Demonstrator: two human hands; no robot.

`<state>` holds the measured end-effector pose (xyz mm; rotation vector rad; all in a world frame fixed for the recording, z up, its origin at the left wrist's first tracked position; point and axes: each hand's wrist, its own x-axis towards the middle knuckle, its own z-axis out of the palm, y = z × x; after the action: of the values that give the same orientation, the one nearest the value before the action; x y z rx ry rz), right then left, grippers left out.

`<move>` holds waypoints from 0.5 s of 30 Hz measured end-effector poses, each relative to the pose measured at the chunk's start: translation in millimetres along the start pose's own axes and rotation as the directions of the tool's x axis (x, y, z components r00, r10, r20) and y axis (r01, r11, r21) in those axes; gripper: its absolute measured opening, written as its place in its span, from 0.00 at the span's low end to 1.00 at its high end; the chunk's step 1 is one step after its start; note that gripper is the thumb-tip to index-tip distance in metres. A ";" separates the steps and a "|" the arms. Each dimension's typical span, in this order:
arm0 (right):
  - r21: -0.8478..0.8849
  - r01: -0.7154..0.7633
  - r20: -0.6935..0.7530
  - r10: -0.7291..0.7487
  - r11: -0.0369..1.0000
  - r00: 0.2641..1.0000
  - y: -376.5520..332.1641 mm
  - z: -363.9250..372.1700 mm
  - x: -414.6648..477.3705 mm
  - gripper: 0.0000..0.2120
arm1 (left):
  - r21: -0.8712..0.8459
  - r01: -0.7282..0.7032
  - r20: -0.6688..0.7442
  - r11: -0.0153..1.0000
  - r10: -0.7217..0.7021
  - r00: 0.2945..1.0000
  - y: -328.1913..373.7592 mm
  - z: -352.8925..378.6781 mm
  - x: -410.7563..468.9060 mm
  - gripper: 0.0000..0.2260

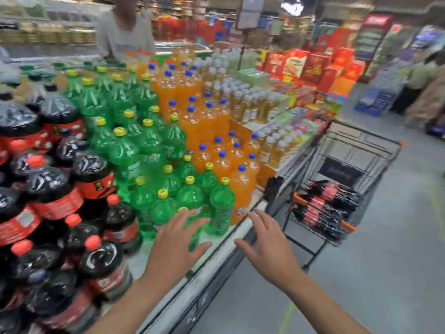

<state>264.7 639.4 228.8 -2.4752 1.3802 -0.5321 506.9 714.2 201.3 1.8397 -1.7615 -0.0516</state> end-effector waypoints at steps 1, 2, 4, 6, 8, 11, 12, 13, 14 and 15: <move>-0.013 -0.048 -0.011 0.047 0.999 0.999 17.1 -9.6 -9.5 0.41 | -0.012 -0.026 0.017 1.000 0.026 1.000 12.5 7.4 5.8 0.24; -0.018 -0.094 -0.019 0.094 0.995 0.995 33.6 -20.2 -19.7 0.42 | -0.026 -0.046 0.029 0.999 0.046 0.999 25.5 14.1 12.3 0.24; -0.006 -0.185 -0.051 0.185 0.983 0.981 66.8 -41.9 -40.7 0.45 | -0.069 -0.078 0.044 0.995 0.081 0.996 52.1 29.8 26.5 0.25; 0.004 -0.266 -0.091 0.265 0.964 0.960 98.4 -60.1 -59.8 0.46 | -0.115 -0.114 0.050 0.987 0.121 0.991 81.0 49.6 40.9 0.24; 0.013 -0.338 -0.107 0.337 0.941 0.935 128.8 -75.2 -78.2 0.45 | -0.172 -0.143 0.065 0.975 0.156 0.986 113.9 73.1 52.6 0.23; 0.021 -0.403 -0.126 0.403 0.915 0.907 174.1 -93.3 -104.9 0.37 | -0.235 -0.202 0.087 0.951 0.227 0.970 164.0 112.8 64.6 0.21; 0.024 -0.415 -0.134 0.414 0.910 0.900 188.7 -98.5 -114.1 0.35 | -0.241 -0.217 0.098 0.946 0.246 0.964 181.2 125.6 67.5 0.22; 0.026 -0.428 -0.140 0.427 0.904 0.893 202.4 -104.0 -123.1 0.34 | -0.238 -0.230 0.109 0.944 0.261 0.959 197.9 137.7 70.1 0.22; 0.032 -0.447 -0.140 0.447 0.894 0.884 215.7 -108.7 -131.9 0.35 | -0.233 -0.241 0.118 0.942 0.274 0.955 214.6 149.4 71.8 0.23; 0.039 -0.465 -0.138 0.466 0.884 0.874 228.2 -113.5 -140.2 0.36 | -0.228 -0.249 0.124 0.941 0.281 0.951 231.3 159.9 72.7 0.23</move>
<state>-25.8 636.3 214.7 -2.0157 1.9485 -0.6039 241.2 597.0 194.6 1.4695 -2.0148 -0.2715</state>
